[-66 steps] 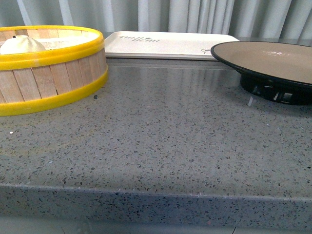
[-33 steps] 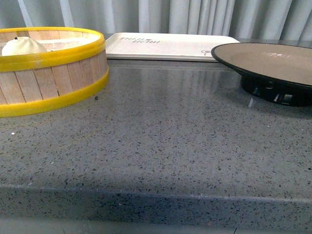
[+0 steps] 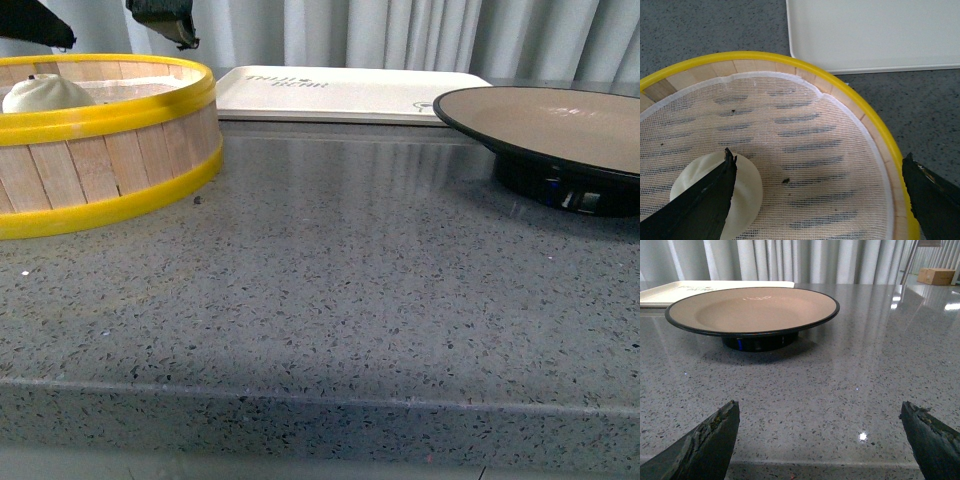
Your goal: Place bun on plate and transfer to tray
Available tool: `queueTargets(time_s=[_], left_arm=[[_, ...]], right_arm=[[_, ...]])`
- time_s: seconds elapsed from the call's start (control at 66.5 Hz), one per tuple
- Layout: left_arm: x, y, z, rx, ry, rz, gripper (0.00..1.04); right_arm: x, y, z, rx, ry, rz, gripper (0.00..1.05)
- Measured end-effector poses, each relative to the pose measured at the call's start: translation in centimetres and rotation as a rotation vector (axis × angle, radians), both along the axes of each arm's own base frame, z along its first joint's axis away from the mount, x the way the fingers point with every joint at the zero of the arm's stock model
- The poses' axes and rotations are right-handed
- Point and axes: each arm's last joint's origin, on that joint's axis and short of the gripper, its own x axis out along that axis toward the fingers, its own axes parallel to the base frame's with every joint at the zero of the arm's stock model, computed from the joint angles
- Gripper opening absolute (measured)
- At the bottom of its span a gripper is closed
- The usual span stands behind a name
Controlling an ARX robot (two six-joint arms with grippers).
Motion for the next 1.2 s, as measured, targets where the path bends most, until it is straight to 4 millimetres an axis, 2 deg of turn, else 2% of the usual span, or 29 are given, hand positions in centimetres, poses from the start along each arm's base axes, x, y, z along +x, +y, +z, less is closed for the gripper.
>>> queueTargets(time_s=[0.331,0.632,0.887,1.098,1.203], left_arm=[[0.7,2.0,0.4,0.094,-0.029,0.085,0.98],[0.5,2.9,-1.2,0.11,0.047,0.082,0.98],[0.5,3.2,-1.6,0.121,0.058,0.083,0.98],[0.6,3.1,-1.9,0.128,0.064,0.087,0.63],[0.7,2.9,-1.9,0.131,0.061,0.087,0.39]], right_arm=[[0.0,0.0,0.0,0.0,0.0,0.0,0.96],[0.0,0.0,0.0,0.0,0.0,0.0,0.96],[0.0,0.0,0.0,0.0,0.0,0.0,0.96],[0.0,0.0,0.0,0.0,0.0,0.0,0.96],[0.0,0.0,0.0,0.0,0.0,0.0,0.96]])
